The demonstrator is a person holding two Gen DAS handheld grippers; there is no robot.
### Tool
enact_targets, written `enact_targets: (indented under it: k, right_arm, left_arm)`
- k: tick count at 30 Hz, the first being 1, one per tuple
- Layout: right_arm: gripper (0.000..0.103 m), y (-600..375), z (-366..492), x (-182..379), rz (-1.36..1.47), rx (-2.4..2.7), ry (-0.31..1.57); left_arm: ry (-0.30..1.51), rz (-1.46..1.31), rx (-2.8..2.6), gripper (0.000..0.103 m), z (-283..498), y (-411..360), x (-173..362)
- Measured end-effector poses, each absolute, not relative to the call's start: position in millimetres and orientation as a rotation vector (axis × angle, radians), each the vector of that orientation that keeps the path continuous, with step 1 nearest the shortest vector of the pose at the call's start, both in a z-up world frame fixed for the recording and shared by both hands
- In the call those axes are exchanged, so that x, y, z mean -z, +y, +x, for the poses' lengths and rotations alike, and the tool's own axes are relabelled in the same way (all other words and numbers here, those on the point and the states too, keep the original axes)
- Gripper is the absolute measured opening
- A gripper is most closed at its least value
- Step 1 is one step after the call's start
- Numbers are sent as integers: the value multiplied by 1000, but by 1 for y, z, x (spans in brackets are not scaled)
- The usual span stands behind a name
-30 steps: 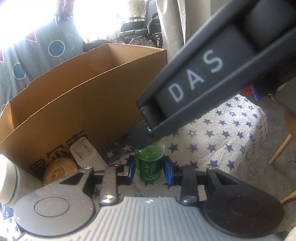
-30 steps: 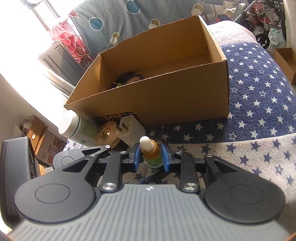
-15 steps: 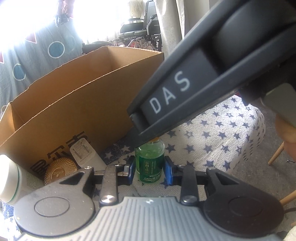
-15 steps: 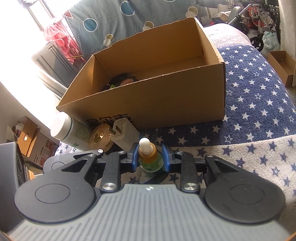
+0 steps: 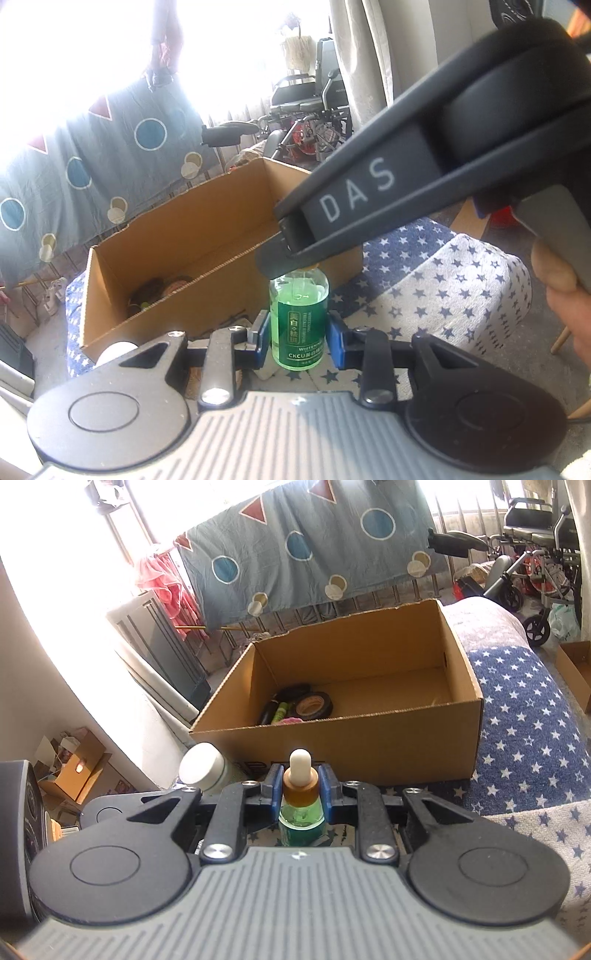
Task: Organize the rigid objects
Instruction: 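Lift the dropper bottle into the box and release it with the right tool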
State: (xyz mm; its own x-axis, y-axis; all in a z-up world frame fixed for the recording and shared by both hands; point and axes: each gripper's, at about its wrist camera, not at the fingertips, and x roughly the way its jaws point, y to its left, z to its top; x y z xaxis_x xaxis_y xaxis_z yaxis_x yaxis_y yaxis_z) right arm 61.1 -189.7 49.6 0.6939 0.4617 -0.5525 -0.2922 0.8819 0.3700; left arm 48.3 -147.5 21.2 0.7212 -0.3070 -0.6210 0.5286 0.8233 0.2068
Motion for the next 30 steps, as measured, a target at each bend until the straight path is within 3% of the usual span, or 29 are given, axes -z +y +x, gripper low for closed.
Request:
enact_targets:
  k: [7,14,23,30]
  right_arm:
    - [19,-187,85,-114,206,-525,627]
    - [19,-191,173,-154,223,-586,725]
    - [19,-175,306,-106,213,-531,920]
    - [19,-161,375,-51,186,-501,1014]
  left_arm:
    - [569,340,451,33,73,-132,-82]
    - [674,295,453,33,147,-123,-109]
    - [956,198,432,33,284,-124,-59]
    - [1072,141,389,33,355,-123,-11]
